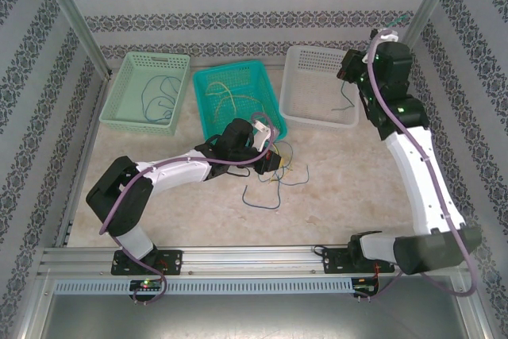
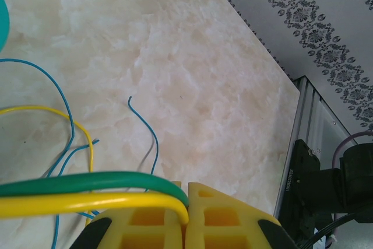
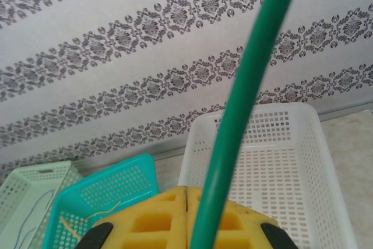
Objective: Untangle the cables
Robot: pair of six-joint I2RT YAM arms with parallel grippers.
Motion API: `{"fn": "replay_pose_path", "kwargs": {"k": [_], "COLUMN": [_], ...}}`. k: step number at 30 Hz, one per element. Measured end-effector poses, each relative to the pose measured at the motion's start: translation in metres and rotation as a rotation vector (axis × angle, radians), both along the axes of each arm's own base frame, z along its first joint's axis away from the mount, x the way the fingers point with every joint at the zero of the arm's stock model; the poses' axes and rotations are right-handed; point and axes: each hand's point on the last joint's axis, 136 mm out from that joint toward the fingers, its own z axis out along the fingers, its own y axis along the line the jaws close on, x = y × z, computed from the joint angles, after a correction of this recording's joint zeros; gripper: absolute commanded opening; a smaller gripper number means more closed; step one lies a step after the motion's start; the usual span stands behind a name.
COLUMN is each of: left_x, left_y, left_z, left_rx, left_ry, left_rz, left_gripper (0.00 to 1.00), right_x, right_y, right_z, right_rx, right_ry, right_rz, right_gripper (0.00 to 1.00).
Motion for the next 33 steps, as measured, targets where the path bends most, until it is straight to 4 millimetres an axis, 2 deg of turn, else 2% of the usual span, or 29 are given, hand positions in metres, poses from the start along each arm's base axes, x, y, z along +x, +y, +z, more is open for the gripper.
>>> {"fn": "replay_pose_path", "kwargs": {"k": [4,10,11,13,15,17,18,20,25,28,31,33], "left_x": [-0.001,-0.002,-0.002,-0.002,-0.003,-0.003,-0.003,-0.004,-0.005,-0.005,-0.004,-0.003], "left_y": [0.000,0.000,0.000,0.001,0.001,0.001,0.001,0.002,0.002,0.001,-0.001,-0.002], "left_z": [0.000,-0.001,0.000,0.001,0.003,0.004,0.004,0.004,0.010,0.015,0.021,0.024], "left_rx": [0.000,0.005,0.005,0.004,0.005,0.009,0.011,0.015,0.006,-0.003,-0.013,-0.018], "left_ry": [-0.006,-0.006,-0.006,-0.013,-0.022,-0.026,-0.028,-0.030,-0.039,-0.045,-0.055,-0.060], "left_rz": [-0.011,-0.013,-0.013,-0.016,-0.021,-0.024,-0.026,-0.029,-0.035,-0.040,-0.046,-0.047], "left_gripper": [0.00,0.00,0.00,0.00,0.00,0.00,0.00,0.00,0.00,0.00,0.00,0.00], "right_x": [0.040,0.111,0.119,0.129,0.137,0.146,0.149,0.150,0.141,0.137,0.151,0.164], "right_y": [-0.005,-0.004,-0.004,-0.003,-0.001,0.001,0.002,0.001,0.001,0.003,0.005,0.006], "right_z": [-0.027,-0.090,-0.103,-0.132,-0.159,-0.176,-0.183,-0.188,-0.180,-0.167,-0.145,-0.141], "right_rx": [0.024,0.045,0.046,0.056,0.056,0.052,0.047,0.031,-0.011,-0.027,-0.039,-0.062], "right_ry": [0.020,0.166,0.194,0.258,0.331,0.389,0.413,0.446,0.478,0.500,0.489,0.490], "right_rz": [-0.032,-0.046,-0.050,-0.059,-0.057,-0.052,-0.052,-0.054,-0.042,-0.009,0.034,0.047], "right_gripper": [0.00,0.00,0.03,0.39,0.66,0.86,0.90,0.98,0.98,0.98,0.98,0.98]}}
